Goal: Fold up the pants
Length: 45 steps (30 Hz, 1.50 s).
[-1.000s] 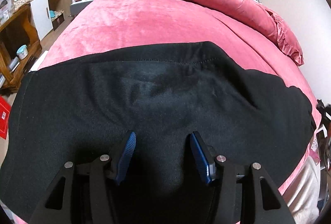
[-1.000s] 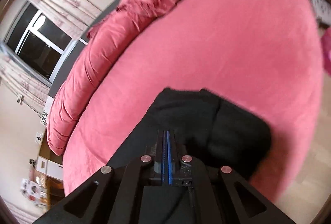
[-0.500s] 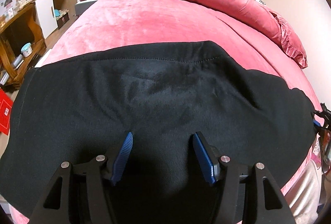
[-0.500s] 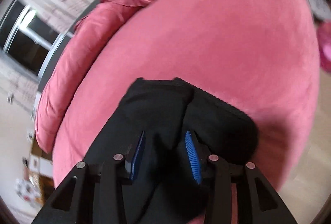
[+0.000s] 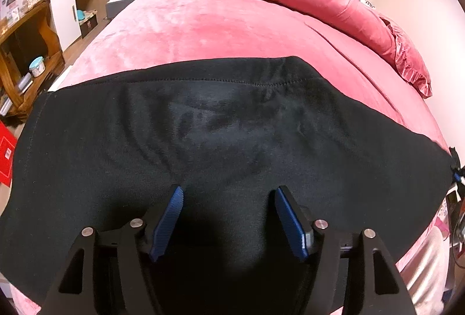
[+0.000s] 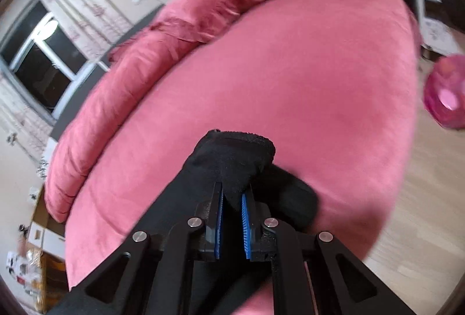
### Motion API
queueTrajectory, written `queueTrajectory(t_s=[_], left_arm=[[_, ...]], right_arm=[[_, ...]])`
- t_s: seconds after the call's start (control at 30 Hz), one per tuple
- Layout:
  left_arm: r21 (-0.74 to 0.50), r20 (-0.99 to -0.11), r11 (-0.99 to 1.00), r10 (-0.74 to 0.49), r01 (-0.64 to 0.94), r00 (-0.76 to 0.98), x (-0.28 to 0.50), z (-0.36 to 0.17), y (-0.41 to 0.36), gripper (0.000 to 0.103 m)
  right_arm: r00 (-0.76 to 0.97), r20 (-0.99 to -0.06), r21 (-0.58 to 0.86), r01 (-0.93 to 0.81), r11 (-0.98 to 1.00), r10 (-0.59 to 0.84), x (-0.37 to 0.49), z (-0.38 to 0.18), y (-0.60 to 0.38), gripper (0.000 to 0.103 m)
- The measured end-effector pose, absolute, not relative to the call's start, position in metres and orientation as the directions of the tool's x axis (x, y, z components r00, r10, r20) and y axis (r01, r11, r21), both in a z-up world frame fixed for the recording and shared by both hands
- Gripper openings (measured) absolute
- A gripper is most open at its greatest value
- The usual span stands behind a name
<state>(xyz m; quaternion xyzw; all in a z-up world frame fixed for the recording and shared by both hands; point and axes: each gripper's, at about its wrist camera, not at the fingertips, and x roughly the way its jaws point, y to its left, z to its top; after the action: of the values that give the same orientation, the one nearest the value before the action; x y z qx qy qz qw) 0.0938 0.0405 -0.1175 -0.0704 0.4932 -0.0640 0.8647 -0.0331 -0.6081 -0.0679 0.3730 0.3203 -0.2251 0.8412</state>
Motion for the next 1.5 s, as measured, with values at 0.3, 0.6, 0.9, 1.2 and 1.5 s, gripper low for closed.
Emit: queueTrajectory(t_s=[0.3, 0.6, 0.9, 1.2, 1.5], left_arm=[[-0.166, -0.849, 0.984, -0.174, 0.06, 0.499, 0.094, -0.116, 0.037, 0.071], [-0.234, -0.822, 0.969, -0.241, 0.079, 0.516, 0.108, -0.099, 0.025, 0.069], [-0.189, -0.836, 0.973, -0.228, 0.128, 0.499, 0.127, -0.104, 0.006, 0.069], [-0.16, -0.827, 0.972, -0.226, 0.169, 0.514, 0.12, -0.11, 0.009, 0.069], [-0.175, -0.838, 0.974, -0.225, 0.145, 0.498, 0.135, -0.116, 0.012, 0.071]], right_arm=[[0.617, -0.771, 0.45, 0.701, 0.554, -0.155, -0.041, -0.096, -0.612, 0.02], [0.768, -0.63, 0.346, 0.404, 0.847, -0.109, 0.004, -0.014, -0.475, 0.041], [0.501, -0.687, 0.411, -0.33, 0.85, 0.527, 0.119, -0.049, -0.222, 0.036], [0.284, -0.791, 0.421, -0.389, 0.819, 0.541, 0.198, -0.092, -0.136, 0.037], [0.318, -0.82, 0.348, -0.382, 0.856, 0.475, 0.217, -0.119, -0.118, 0.009]])
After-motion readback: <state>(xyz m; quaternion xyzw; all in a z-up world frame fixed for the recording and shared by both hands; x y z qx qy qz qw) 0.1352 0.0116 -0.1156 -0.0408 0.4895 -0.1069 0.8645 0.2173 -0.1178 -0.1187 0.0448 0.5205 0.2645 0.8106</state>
